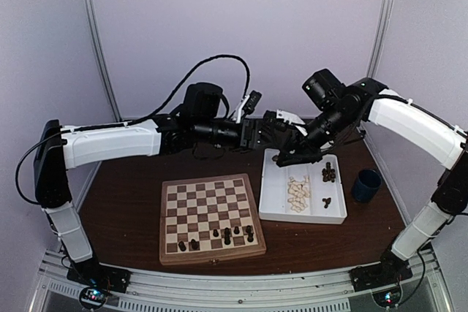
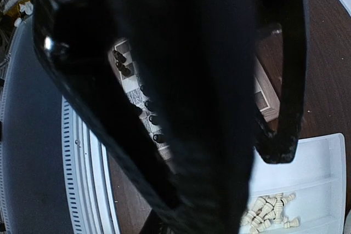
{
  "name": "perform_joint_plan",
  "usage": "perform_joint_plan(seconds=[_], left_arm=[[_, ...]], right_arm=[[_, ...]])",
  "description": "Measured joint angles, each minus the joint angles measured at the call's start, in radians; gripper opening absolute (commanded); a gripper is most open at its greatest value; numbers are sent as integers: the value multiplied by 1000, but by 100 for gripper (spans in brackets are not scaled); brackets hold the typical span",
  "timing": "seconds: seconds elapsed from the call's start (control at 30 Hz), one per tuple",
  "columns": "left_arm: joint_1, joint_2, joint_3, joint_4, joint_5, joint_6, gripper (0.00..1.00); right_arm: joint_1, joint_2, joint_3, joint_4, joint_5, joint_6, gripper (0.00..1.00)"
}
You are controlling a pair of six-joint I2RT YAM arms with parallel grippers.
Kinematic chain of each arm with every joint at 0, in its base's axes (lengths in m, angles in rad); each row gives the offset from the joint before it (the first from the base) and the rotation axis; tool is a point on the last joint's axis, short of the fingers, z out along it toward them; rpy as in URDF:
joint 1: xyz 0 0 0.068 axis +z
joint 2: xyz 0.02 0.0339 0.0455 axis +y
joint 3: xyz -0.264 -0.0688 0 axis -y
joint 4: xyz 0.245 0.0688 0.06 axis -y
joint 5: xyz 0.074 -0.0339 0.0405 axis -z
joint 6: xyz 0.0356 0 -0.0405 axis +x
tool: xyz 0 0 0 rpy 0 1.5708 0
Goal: Set up the chess pieces on the board
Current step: Pass from the right arm to the left
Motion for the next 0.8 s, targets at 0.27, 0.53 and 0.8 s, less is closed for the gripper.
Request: perform_joint_plan(seconds=[0.27,0.53,0.8], left_arm=[[0,39,22,-126,47,-39,45],[0,40,41,-175,82,-52,39],[1,50,41,-175,103,-68,31]], right_arm=[[56,0,5,0,159,-20,13],[83,0,34,2,249,-31,14],[119,0,35,-17,286,-58,15]])
